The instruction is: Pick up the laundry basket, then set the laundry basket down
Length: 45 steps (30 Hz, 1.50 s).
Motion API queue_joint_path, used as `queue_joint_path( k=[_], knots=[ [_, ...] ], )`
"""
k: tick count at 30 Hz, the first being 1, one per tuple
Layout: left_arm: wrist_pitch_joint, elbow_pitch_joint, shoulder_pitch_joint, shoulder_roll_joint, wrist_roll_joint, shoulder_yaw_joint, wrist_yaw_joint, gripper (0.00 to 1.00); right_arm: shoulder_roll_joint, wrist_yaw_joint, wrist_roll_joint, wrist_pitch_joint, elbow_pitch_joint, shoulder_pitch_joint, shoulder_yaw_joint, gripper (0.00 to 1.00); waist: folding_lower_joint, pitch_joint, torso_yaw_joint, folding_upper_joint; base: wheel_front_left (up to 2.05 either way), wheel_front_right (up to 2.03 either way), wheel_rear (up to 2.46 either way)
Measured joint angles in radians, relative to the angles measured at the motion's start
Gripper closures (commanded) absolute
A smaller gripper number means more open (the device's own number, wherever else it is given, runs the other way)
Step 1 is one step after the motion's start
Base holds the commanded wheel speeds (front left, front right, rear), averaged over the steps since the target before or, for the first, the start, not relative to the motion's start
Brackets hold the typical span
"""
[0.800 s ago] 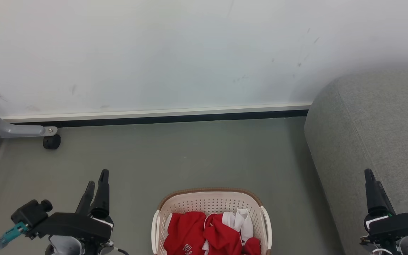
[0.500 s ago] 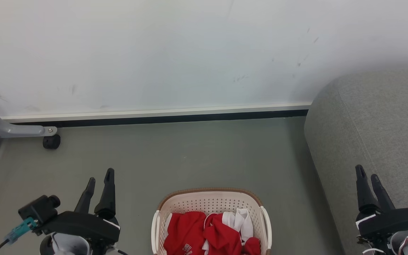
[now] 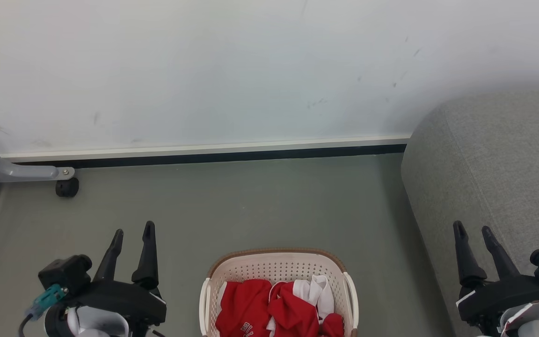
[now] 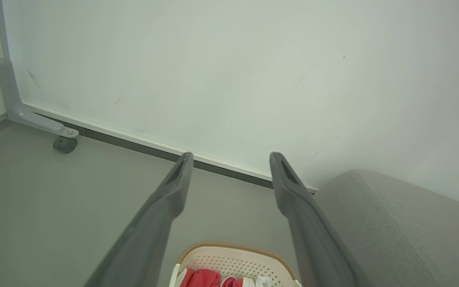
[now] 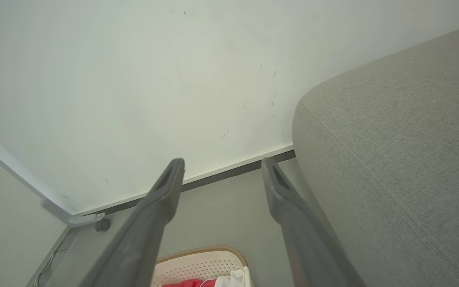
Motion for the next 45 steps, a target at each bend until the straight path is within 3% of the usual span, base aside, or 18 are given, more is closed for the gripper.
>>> queue_joint_path(
  k=[17,31,45],
  knots=[
    [-0.057,0.049,0.000,-0.029,0.235,0.004,0.044,0.00,-0.030,-0.026,-0.202,-0.066,0.050,-0.019,0.076,0.00,0.0000,-0.001,-0.003,0.0000,0.00,0.00,0.00],
    [-0.097,0.078,-0.001,-0.035,0.431,-0.002,0.078,0.00,-0.052,-0.028,-0.356,-0.116,0.086,-0.040,0.128,0.00,0.0000,0.002,-0.007,-0.0001,0.00,0.00,0.00],
    [-0.101,0.087,-0.002,-0.042,0.444,0.010,0.080,0.00,-0.057,-0.026,-0.374,-0.120,0.101,-0.043,0.128,0.00,0.0000,0.007,-0.010,-0.0001,0.00,0.00,0.00]
  ],
)
